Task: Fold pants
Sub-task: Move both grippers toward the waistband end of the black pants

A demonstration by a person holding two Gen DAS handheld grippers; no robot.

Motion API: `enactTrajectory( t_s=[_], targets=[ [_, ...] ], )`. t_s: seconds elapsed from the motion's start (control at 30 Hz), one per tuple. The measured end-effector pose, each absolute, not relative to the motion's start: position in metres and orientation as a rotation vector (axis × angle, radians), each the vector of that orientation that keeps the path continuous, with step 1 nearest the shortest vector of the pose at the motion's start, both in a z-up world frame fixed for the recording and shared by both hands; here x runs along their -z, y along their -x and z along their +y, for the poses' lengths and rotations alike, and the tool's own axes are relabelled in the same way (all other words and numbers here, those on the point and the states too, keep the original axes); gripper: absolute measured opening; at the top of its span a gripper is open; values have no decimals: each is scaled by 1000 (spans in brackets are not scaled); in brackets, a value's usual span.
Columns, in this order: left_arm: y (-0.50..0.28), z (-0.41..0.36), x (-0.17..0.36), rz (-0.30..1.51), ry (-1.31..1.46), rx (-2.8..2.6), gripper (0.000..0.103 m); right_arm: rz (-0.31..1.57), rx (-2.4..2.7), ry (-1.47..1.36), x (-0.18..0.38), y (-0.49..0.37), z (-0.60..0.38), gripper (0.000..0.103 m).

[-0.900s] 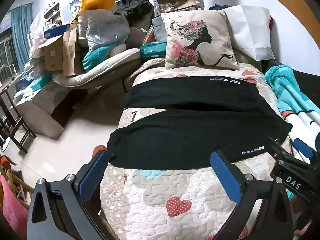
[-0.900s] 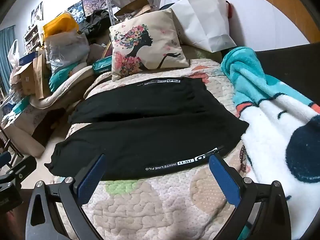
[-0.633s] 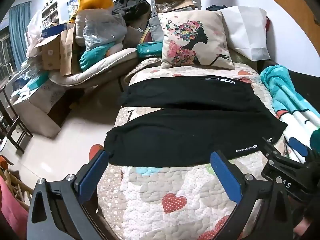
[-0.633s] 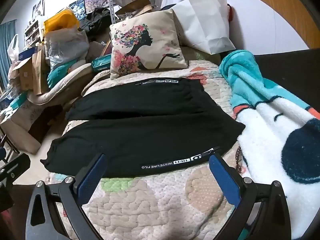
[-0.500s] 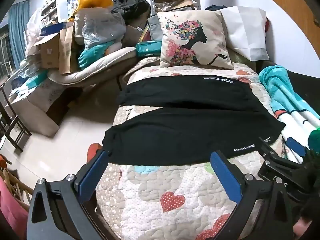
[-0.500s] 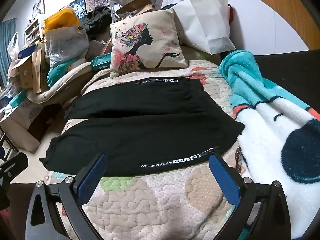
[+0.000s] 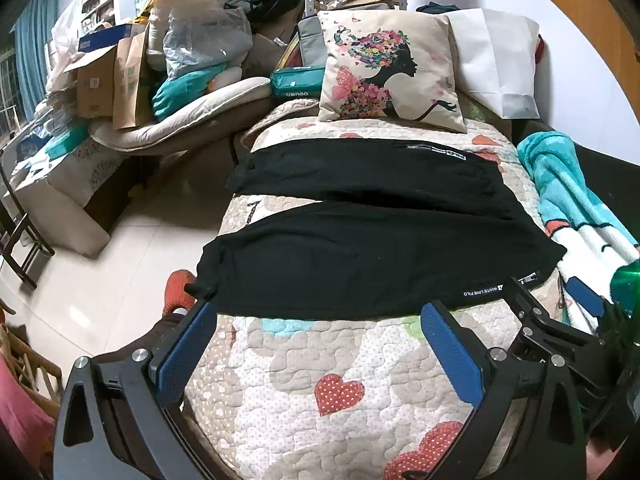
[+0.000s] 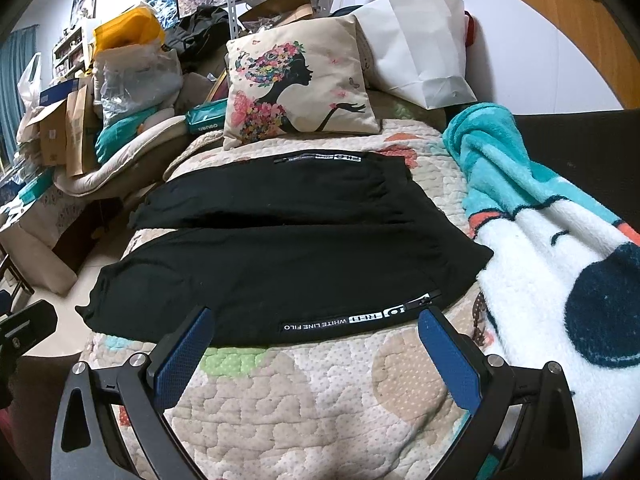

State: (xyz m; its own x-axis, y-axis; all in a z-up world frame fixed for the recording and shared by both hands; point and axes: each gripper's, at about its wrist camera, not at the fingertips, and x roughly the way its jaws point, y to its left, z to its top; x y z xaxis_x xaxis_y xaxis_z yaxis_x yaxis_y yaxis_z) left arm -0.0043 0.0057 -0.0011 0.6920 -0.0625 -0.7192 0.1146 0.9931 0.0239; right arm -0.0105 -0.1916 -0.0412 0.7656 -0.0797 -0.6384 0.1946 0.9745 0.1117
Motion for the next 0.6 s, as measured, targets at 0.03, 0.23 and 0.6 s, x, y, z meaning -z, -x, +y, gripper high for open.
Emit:
enactTrajectory(
  t_s=[0.03, 0.23, 0.6],
  targets=[
    [4, 6, 1, 801, -69, 100, 102, 683, 150, -176, 41, 11, -192, 103],
    [1, 5, 6, 815, -68, 109, 102, 684, 149, -159, 41, 10, -188, 103],
    [-5, 9, 13, 837, -46, 110, 102, 714, 142, -143, 45, 5, -183, 103]
  ],
)
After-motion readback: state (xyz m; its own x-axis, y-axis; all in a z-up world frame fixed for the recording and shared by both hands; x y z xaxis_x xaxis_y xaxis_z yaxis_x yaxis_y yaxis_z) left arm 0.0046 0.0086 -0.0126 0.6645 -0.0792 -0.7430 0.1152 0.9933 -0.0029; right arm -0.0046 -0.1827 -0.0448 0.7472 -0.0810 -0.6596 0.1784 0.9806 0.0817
